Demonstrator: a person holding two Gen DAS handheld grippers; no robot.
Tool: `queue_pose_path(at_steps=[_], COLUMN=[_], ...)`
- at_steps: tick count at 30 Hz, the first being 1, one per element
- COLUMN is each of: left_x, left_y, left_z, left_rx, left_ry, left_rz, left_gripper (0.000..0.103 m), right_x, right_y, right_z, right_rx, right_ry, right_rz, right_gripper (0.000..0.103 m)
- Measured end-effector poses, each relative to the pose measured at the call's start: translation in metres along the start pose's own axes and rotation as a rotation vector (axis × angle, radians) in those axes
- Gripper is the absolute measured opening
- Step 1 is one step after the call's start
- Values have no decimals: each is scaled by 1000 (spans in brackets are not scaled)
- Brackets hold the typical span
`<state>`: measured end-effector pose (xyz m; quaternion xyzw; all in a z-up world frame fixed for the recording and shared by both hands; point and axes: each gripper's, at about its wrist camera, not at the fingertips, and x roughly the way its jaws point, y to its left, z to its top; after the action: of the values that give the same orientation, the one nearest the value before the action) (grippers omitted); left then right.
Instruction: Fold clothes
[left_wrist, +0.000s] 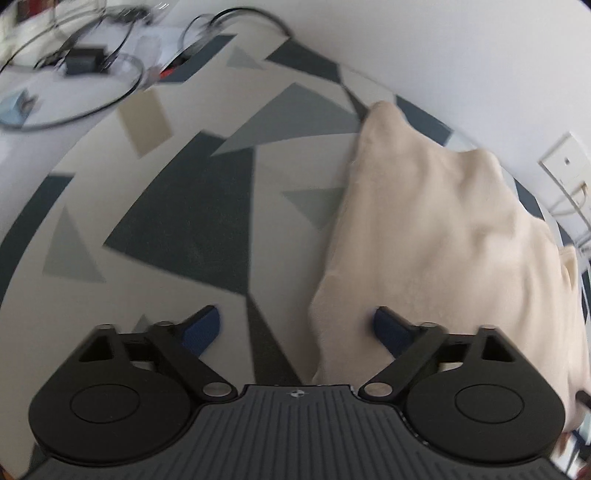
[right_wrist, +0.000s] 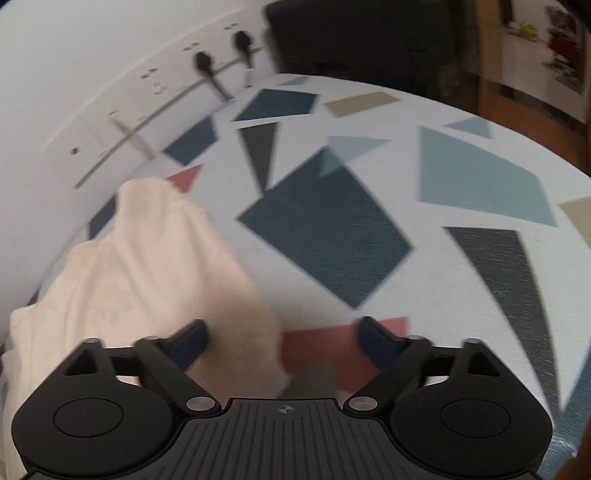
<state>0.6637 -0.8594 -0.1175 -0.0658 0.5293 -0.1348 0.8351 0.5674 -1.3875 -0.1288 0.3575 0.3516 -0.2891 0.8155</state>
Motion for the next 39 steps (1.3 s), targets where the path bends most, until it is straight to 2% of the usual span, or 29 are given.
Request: queue_pose_path(at_steps=[1, 2, 5, 8, 12, 13, 14, 15, 16, 17, 18, 21, 24, 26, 28, 29, 30, 32, 35, 39], left_x=[-2, -4, -11, -14, -22, -25, -28, -30, -31, -31, -33, -31, -15, 5, 23, 31, 34, 41, 44, 43], left_y=[-5, -11, -22, -10, -1, -1, -1, -2, -3, -6, -9, -18, -30, -39, -45, -48, -50, -52, -52, -54], left_z=[0, -1, -6, -12, -23, -27, -31, -33, -34, -34, -33, -22, -3, 8, 16, 19, 22, 25, 26, 25], left_rx=[42, 76, 174, 183, 197, 209, 221, 239, 262, 292, 312, 354, 383, 400, 410, 415, 417, 419, 388, 386], left_ry=[-2, -4, -14, 28, 95, 107, 118, 119, 109, 89, 65, 40, 46, 66, 97, 110, 98, 102, 95, 76], left_rz=[-34, -46, -42, -63, -85, -82, -78, -63, -33, 2, 6, -32, -65, -50, -62, -67, -63, -42, -27, -5], left_gripper=[31, 19, 15, 15, 15, 18, 25, 32, 55, 75, 77, 77, 83, 86, 86, 92, 93, 103, 103, 103], right_x=[1, 0, -11, -25, -45, -49, -52, -57, -62, -68, -72, -71, -41, -19, 1, 10, 15, 22, 26, 31], right_y=[5, 9, 13, 0, -25, -31, -35, -36, -35, -31, -25, -4, 9, 17, 22, 24, 28, 37, 46, 47], right_z=[1, 1, 2, -2, -20, -25, -28, -29, -30, -29, -26, -14, 2, 12, 17, 17, 14, 8, 0, 2], right_rx=[-20, -36, -86, -81, -55, -43, -29, -20, -15, -26, -60, -207, -268, -300, -292, -294, -312, -363, -419, -401], right_ry=[15, 25, 5, 18, 69, 80, 86, 68, 36, -11, -67, -157, -104, -64, 9, 51, 74, 79, 46, 11], right_rz=[31, 55, 58, 63, 25, 10, -6, -36, -75, -112, -123, -54, -12, 15, 49, 61, 63, 53, 31, 17], right_gripper=[24, 15, 12, 11, 11, 11, 15, 27, 37, 70, 99, 102, 102, 102, 102, 102, 102, 102, 102, 102])
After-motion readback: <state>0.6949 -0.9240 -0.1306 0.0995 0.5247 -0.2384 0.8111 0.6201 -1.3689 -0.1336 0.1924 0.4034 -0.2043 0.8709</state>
